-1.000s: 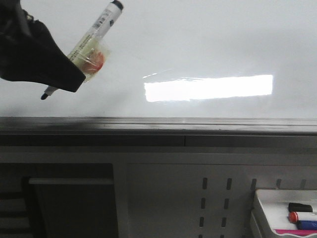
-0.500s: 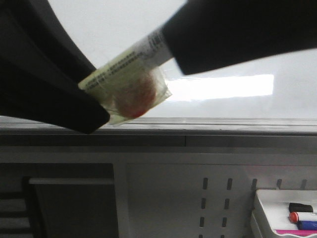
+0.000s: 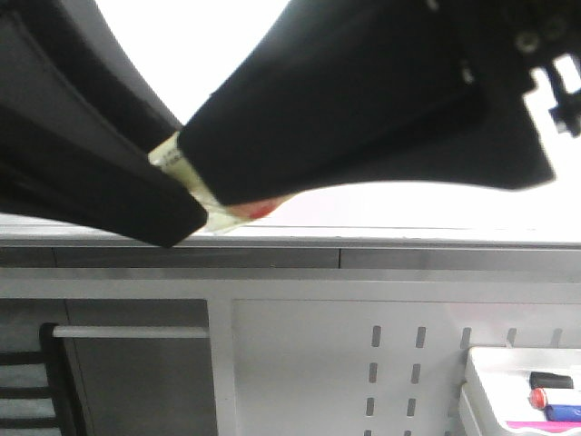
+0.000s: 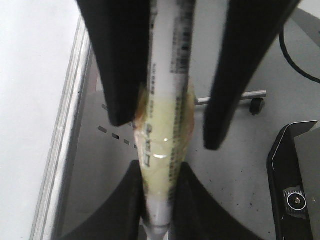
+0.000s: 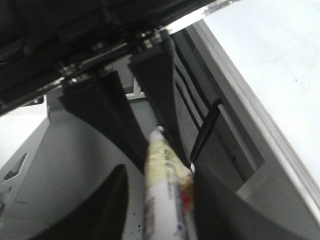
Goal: Write number 4 on whiteboard
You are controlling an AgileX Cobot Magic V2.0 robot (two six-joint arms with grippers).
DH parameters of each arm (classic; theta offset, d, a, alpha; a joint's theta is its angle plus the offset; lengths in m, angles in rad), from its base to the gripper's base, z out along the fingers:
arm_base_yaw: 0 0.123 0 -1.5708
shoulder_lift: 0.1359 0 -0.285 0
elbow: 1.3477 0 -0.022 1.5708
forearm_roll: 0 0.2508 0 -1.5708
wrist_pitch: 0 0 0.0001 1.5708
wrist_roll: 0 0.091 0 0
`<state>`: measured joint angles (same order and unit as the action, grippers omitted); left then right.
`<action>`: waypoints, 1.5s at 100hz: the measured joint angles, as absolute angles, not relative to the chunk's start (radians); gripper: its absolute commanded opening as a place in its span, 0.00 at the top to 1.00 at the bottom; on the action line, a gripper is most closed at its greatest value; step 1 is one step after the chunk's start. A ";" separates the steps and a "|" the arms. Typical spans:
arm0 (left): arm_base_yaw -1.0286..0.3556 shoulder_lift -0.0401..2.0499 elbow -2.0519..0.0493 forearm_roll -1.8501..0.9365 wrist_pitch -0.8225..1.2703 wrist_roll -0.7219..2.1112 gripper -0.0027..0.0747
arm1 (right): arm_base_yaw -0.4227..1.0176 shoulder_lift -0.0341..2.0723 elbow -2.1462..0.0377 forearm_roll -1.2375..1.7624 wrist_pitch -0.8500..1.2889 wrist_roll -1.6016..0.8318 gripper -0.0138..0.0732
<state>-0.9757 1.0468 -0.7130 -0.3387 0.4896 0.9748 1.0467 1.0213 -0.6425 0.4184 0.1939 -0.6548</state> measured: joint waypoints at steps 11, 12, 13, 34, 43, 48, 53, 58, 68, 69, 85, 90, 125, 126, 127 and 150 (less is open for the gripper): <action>-0.976 1.045 -0.713 -0.339 0.498 0.977 0.99 | 1.047 1.024 -0.643 0.418 0.192 -0.656 0.85; -0.976 1.045 -0.713 -0.339 0.498 0.977 0.99 | 1.047 1.024 -0.643 0.418 0.192 -0.659 0.86; -0.976 1.045 -0.713 -0.339 0.498 0.977 0.99 | 1.047 1.024 -0.643 0.418 0.192 -0.659 0.88; -0.976 1.045 -0.713 -0.333 0.498 0.979 0.98 | 1.047 1.024 -0.643 0.418 0.192 -0.667 0.92; -0.976 1.045 -0.713 -0.333 0.494 0.981 0.88 | 1.047 1.024 -0.643 0.418 0.192 -0.667 0.92; -0.976 1.045 -0.712 -0.333 0.492 0.981 0.76 | 1.047 1.024 -0.643 0.418 0.192 -0.667 0.91; -0.976 1.043 -0.710 -0.334 0.484 0.969 0.59 | 1.047 1.024 -0.643 0.418 0.192 -0.667 0.91; -0.976 1.037 -0.708 -0.334 0.468 0.936 0.44 | 1.047 1.024 -0.643 0.418 0.192 -0.667 0.91; -0.961 1.006 -0.703 -0.335 0.429 0.863 0.28 | 1.039 1.024 -0.643 0.418 0.188 -0.667 0.91; -0.957 0.999 -0.703 -0.335 0.420 0.858 0.28 | 1.037 1.024 -0.643 0.418 0.188 -0.667 0.91; -0.883 0.862 -0.705 -0.349 0.354 0.744 0.36 | 0.955 1.018 -0.643 0.426 0.191 -0.667 0.91; -0.848 0.804 -0.705 -0.350 0.355 0.701 0.41 | 0.917 1.016 -0.643 0.426 0.188 -0.667 0.91; -0.651 0.390 -0.595 -0.360 0.351 0.513 0.96 | 0.692 1.111 -0.697 0.426 0.138 -0.667 0.91; -0.648 0.384 -0.587 -0.360 0.351 0.510 0.98 | 0.689 1.119 -0.704 0.426 0.138 -0.667 0.91; -0.646 0.373 -0.583 -0.360 0.351 0.511 0.99 | 0.684 1.123 -0.708 0.426 0.136 -0.667 0.91; -0.607 0.262 -0.490 -0.377 0.357 0.507 0.99 | 0.584 1.239 -0.837 0.428 0.123 -0.667 0.89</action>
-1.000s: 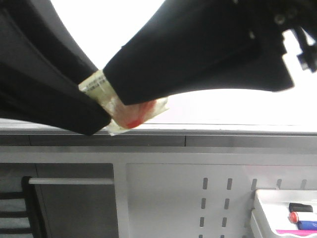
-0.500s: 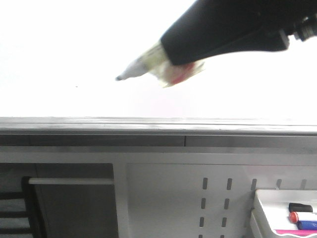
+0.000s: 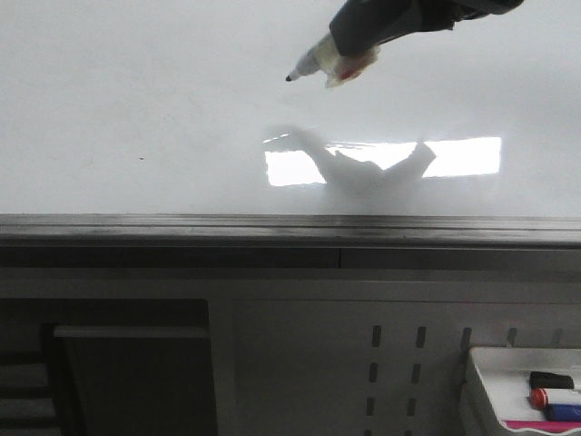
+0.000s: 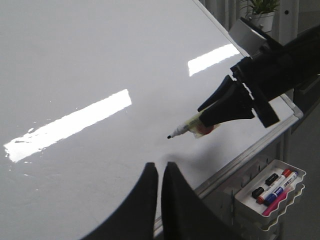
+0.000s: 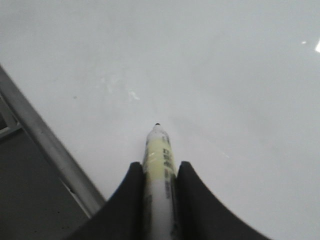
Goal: Write number 4 on whiteboard
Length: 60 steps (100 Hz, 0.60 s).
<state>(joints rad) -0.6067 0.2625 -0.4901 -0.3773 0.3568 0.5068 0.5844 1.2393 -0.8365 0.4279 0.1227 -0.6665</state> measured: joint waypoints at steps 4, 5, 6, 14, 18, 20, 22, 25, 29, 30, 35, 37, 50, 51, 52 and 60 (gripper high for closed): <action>-0.605 0.258 -0.486 -0.384 0.357 0.507 0.99 | 0.568 1.255 -0.850 0.430 0.120 -0.667 0.89; -0.605 0.258 -0.486 -0.384 0.357 0.507 0.99 | 0.562 1.257 -0.852 0.430 0.118 -0.667 0.89; -0.605 0.257 -0.486 -0.386 0.357 0.507 0.99 | 0.559 1.261 -0.852 0.430 0.119 -0.667 0.89; -0.605 0.254 -0.484 -0.390 0.358 0.507 0.99 | 0.528 1.280 -0.862 0.430 0.116 -0.667 0.89; -0.605 0.252 -0.484 -0.392 0.358 0.505 0.99 | 0.518 1.289 -0.864 0.430 0.116 -0.667 0.89; -0.605 0.252 -0.484 -0.392 0.358 0.505 0.99 | 0.513 1.293 -0.864 0.430 0.116 -0.667 0.89; -0.605 0.252 -0.484 -0.392 0.358 0.505 0.99 | 0.508 1.297 -0.864 0.430 0.116 -0.667 0.89; -0.605 0.252 -0.484 -0.394 0.358 0.505 0.99 | 0.503 1.301 -0.864 0.432 0.116 -0.667 0.89; -0.605 0.252 -0.484 -0.394 0.358 0.505 0.99 | 0.500 1.303 -0.864 0.434 0.116 -0.667 0.89; -0.605 0.252 -0.484 -0.394 0.358 0.505 0.99 | 0.500 1.305 -0.866 0.434 0.116 -0.667 0.89; -0.605 0.252 -0.484 -0.394 0.358 0.505 0.99 | 0.500 1.307 -0.866 0.434 0.115 -0.667 0.89; -0.605 0.252 -0.484 -0.394 0.358 0.505 0.99 | 0.500 1.310 -0.868 0.434 0.114 -0.665 0.89; -0.605 0.252 -0.484 -0.396 0.358 0.505 0.99 | 0.500 1.323 -0.870 0.459 0.111 -0.665 0.89; -0.605 0.252 -0.484 -0.396 0.358 0.505 0.99 | 0.500 1.322 -0.870 0.461 0.111 -0.665 0.89; -0.605 0.252 -0.484 -0.396 0.358 0.505 0.99 | 0.500 1.324 -0.870 0.465 0.111 -0.665 0.89; -0.605 0.252 -0.484 -0.396 0.358 0.505 0.99 | 0.505 1.333 -0.875 0.483 0.115 -0.665 0.89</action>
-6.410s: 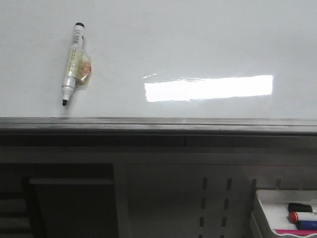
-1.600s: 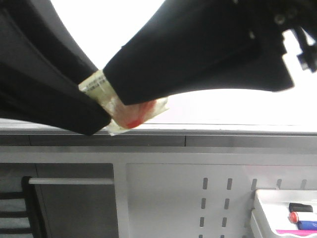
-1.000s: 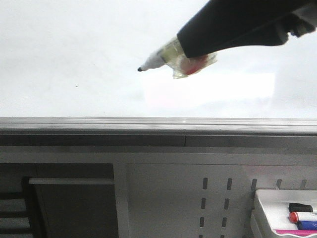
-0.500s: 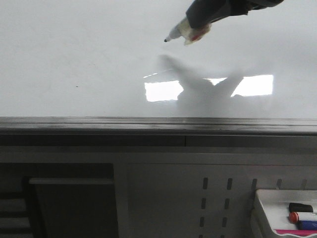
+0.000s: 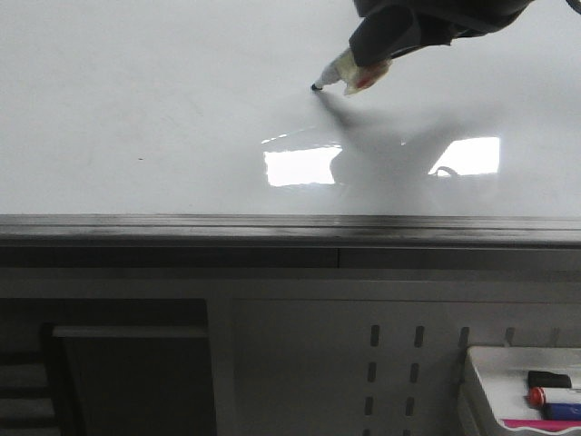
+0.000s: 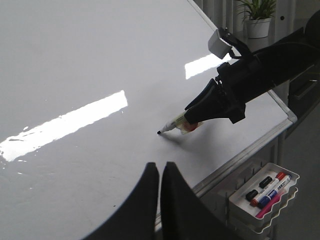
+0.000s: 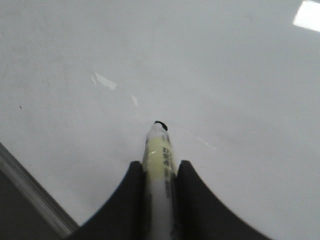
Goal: Write number 4 on whiteboard
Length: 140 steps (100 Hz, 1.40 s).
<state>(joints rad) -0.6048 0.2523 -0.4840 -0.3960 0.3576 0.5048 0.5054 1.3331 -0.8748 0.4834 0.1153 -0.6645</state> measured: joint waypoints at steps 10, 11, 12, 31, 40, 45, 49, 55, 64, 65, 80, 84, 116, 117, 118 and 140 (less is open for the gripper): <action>-0.605 0.252 -0.484 -0.396 0.358 0.505 0.99 | 0.547 1.352 -0.877 0.494 0.129 -0.665 0.89; -0.605 0.252 -0.484 -0.396 0.358 0.505 0.99 | 0.551 1.355 -0.877 0.494 0.133 -0.665 0.89; -0.605 0.252 -0.484 -0.396 0.358 0.505 0.99 | 0.559 1.357 -0.877 0.497 0.134 -0.665 0.89; -0.605 0.252 -0.484 -0.396 0.358 0.505 0.99 | 0.632 1.403 -0.877 0.520 0.152 -0.665 0.89; -0.605 0.252 -0.484 -0.396 0.358 0.503 0.99 | 0.633 1.404 -0.877 0.526 0.152 -0.665 0.89; -0.605 0.252 -0.484 -0.396 0.358 0.503 0.99 | 0.633 1.404 -0.877 0.528 0.152 -0.665 0.89; -0.605 0.252 -0.484 -0.396 0.358 0.503 0.99 | 0.631 1.404 -0.877 0.530 0.153 -0.665 0.89; -0.605 0.252 -0.484 -0.400 0.358 0.503 0.99 | 0.618 1.404 -0.877 0.534 0.166 -0.665 0.89; -0.605 0.252 -0.484 -0.402 0.358 0.503 0.99 | 0.583 1.389 -0.877 0.540 0.213 -0.665 0.89; -0.605 0.252 -0.484 -0.402 0.358 0.503 0.99 | 0.579 1.387 -0.877 0.540 0.223 -0.665 0.89; -0.605 0.252 -0.484 -0.404 0.358 0.503 0.99 | 0.466 1.333 -0.877 0.546 0.353 -0.665 0.89; -0.605 0.252 -0.484 -0.404 0.358 0.503 0.99 | 0.435 1.313 -0.877 0.546 0.390 -0.665 0.89; -0.605 0.252 -0.484 -0.404 0.358 0.503 0.99 | 0.207 1.182 -0.871 0.466 0.532 -0.626 0.89; -0.605 0.252 -0.484 -0.404 0.358 0.503 0.99 | 0.205 1.182 -0.871 0.467 0.531 -0.626 0.89; -0.605 0.252 -0.484 -0.404 0.358 0.503 0.99 | 0.205 1.182 -0.871 0.464 0.531 -0.626 0.89; -0.605 0.252 -0.484 -0.404 0.350 0.503 0.99 | 0.223 1.149 -0.884 0.486 0.551 -0.622 0.89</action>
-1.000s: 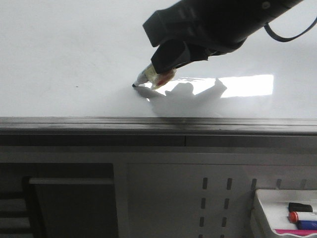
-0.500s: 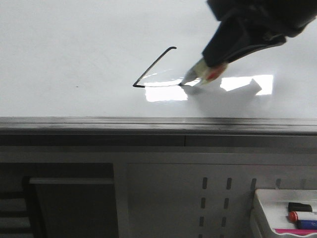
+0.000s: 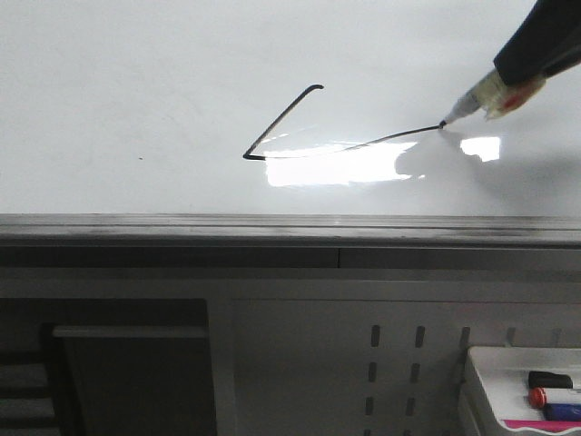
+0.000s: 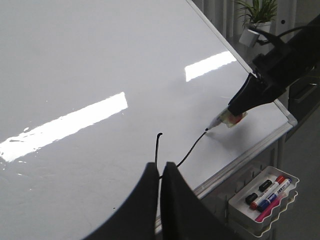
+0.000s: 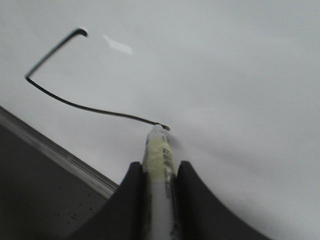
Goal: Write number 4 on whiteboard
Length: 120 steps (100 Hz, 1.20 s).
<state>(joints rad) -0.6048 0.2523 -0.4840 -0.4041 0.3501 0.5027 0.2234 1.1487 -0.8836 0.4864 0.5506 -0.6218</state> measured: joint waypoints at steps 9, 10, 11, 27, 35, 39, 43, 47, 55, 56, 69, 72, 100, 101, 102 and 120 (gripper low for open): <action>-0.605 0.252 -0.484 -0.404 0.350 0.503 0.99 | 0.271 1.124 -0.909 0.506 0.532 -0.622 0.89; -0.605 0.252 -0.484 -0.404 0.350 0.503 0.99 | 0.280 1.122 -0.913 0.509 0.529 -0.622 0.89; -0.605 0.252 -0.484 -0.404 0.350 0.503 0.99 | 0.284 1.122 -0.914 0.509 0.522 -0.622 0.89; -0.605 0.252 -0.484 -0.404 0.350 0.503 0.99 | 0.358 1.155 -0.923 0.519 0.433 -0.622 0.89; -0.605 0.252 -0.484 -0.404 0.350 0.503 0.99 | 0.375 1.194 -0.923 0.519 0.387 -0.622 0.89; -0.605 0.252 -0.484 -0.404 0.348 0.503 0.99 | 0.376 1.216 -0.923 0.519 0.366 -0.622 0.89; -0.605 0.252 -0.484 -0.404 0.348 0.503 0.99 | 0.379 1.232 -0.923 0.519 0.350 -0.622 0.89; -0.605 0.252 -0.484 -0.404 0.348 0.503 0.99 | 0.381 1.250 -0.923 0.519 0.334 -0.622 0.89; -0.605 0.252 -0.484 -0.404 0.348 0.503 0.99 | 0.381 1.280 -0.923 0.519 0.317 -0.622 0.89; -0.605 0.252 -0.484 -0.404 0.348 0.503 0.99 | 0.381 1.282 -0.923 0.522 0.316 -0.622 0.89; -0.605 0.252 -0.484 -0.404 0.348 0.503 0.99 | 0.383 1.299 -0.930 0.535 0.313 -0.622 0.89; -0.605 0.252 -0.484 -0.404 0.348 0.503 0.99 | 0.383 1.301 -0.930 0.536 0.315 -0.622 0.89; -0.605 0.252 -0.484 -0.404 0.348 0.503 0.99 | 0.417 1.307 -0.909 0.540 0.448 -0.620 0.89; -0.605 0.252 -0.484 -0.404 0.348 0.503 0.99 | 0.420 1.307 -0.904 0.538 0.451 -0.620 0.89; -0.605 0.252 -0.484 -0.404 0.348 0.503 0.99 | 0.423 1.307 -0.901 0.538 0.454 -0.620 0.89; -0.605 0.252 -0.484 -0.404 0.348 0.503 0.99 | 0.485 1.318 -0.843 0.537 0.452 -0.620 0.89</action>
<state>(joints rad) -0.6048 0.2523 -0.4840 -0.4041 0.3485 0.5027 0.4853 1.3176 -0.8430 0.5370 0.4521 -0.6204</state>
